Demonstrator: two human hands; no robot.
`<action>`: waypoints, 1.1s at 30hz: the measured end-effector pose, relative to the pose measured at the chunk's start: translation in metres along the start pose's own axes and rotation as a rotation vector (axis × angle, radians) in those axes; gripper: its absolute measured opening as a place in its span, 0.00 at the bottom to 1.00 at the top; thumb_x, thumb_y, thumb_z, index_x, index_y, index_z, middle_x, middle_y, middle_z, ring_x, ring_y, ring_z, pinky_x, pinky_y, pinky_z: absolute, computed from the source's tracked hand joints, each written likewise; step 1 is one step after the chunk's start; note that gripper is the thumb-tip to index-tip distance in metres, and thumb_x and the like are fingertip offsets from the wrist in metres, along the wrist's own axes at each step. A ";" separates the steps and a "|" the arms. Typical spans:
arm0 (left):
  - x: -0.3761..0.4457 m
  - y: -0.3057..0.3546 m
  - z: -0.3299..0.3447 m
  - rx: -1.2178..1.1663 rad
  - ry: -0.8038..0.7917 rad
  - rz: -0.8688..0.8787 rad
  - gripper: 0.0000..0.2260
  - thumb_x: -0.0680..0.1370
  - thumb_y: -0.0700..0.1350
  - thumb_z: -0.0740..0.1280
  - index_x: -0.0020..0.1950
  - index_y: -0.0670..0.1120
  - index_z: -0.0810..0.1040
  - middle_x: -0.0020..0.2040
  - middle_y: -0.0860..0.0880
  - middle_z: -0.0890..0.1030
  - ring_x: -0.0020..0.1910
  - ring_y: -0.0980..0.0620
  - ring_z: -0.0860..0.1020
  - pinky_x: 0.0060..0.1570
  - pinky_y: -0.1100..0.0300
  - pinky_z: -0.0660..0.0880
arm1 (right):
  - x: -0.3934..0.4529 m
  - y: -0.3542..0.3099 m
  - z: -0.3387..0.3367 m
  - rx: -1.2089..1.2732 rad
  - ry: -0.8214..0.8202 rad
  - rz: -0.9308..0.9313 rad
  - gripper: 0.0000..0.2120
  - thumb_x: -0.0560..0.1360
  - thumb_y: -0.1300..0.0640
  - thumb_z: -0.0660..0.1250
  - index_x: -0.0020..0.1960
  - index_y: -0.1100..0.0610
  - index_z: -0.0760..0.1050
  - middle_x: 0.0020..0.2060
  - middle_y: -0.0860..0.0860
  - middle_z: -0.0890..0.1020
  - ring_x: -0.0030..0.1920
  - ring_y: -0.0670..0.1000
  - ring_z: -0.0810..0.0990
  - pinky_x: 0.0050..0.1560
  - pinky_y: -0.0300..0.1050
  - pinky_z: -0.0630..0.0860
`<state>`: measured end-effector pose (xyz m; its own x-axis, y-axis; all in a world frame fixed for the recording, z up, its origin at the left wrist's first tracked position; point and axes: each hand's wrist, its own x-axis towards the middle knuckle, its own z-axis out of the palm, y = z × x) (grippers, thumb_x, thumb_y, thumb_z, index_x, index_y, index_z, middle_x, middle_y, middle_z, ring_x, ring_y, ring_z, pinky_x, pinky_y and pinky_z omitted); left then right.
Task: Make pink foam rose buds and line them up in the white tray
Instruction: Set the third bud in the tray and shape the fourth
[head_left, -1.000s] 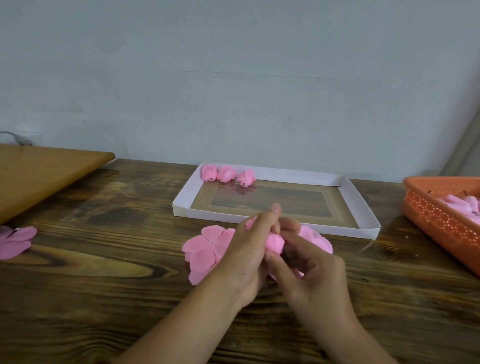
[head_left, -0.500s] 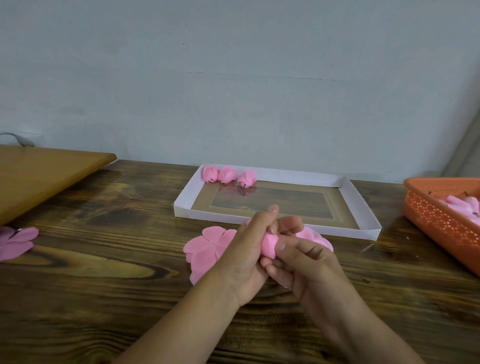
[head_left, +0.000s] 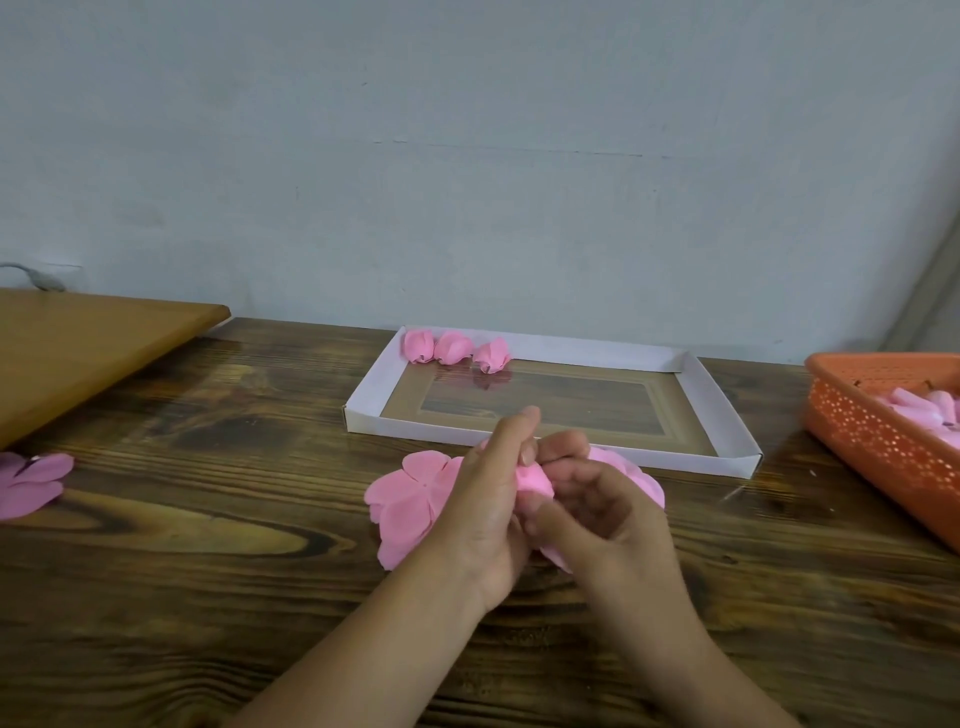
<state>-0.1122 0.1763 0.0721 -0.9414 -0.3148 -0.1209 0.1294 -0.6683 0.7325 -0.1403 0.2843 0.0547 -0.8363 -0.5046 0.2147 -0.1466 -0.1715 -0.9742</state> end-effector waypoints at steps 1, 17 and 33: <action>0.001 0.000 -0.001 0.008 -0.006 0.010 0.17 0.67 0.56 0.73 0.27 0.51 0.70 0.41 0.49 0.86 0.45 0.45 0.86 0.48 0.51 0.79 | 0.002 -0.004 -0.001 0.129 -0.035 0.121 0.07 0.70 0.55 0.75 0.48 0.55 0.85 0.45 0.54 0.87 0.46 0.51 0.87 0.46 0.42 0.82; 0.000 -0.005 0.003 0.120 -0.036 0.126 0.19 0.65 0.64 0.72 0.39 0.50 0.75 0.28 0.53 0.74 0.33 0.54 0.79 0.43 0.54 0.73 | -0.001 -0.010 -0.002 0.122 -0.026 0.065 0.05 0.72 0.61 0.75 0.45 0.52 0.87 0.41 0.55 0.88 0.43 0.52 0.88 0.44 0.40 0.83; 0.001 -0.003 0.001 0.108 0.037 0.194 0.08 0.70 0.58 0.72 0.44 0.57 0.86 0.31 0.51 0.80 0.40 0.48 0.85 0.44 0.47 0.82 | -0.004 -0.001 0.000 -0.186 0.014 -0.053 0.14 0.71 0.60 0.77 0.55 0.48 0.81 0.45 0.45 0.87 0.48 0.45 0.86 0.47 0.36 0.81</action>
<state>-0.1143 0.1791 0.0703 -0.8899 -0.4561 0.0059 0.2707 -0.5177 0.8116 -0.1365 0.2862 0.0548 -0.8317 -0.4872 0.2661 -0.2846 -0.0373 -0.9579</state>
